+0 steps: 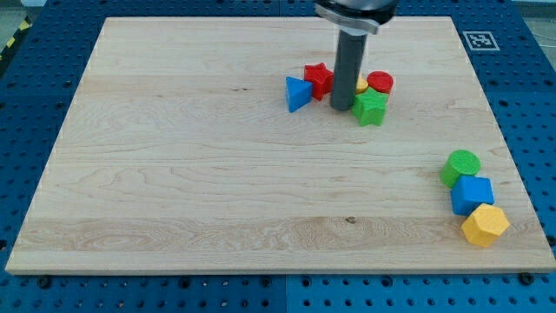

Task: Push the green star into the green circle

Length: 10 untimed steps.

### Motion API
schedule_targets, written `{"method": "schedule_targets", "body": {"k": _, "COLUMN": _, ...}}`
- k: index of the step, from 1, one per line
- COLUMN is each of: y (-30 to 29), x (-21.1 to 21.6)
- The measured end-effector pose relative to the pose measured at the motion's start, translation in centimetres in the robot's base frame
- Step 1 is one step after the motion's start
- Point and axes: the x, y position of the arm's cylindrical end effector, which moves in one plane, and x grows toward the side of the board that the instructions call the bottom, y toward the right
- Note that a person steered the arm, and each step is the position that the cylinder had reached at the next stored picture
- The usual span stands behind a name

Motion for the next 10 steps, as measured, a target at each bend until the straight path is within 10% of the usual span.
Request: {"method": "schedule_targets", "body": {"k": 10, "y": 11.3, "x": 1.9}}
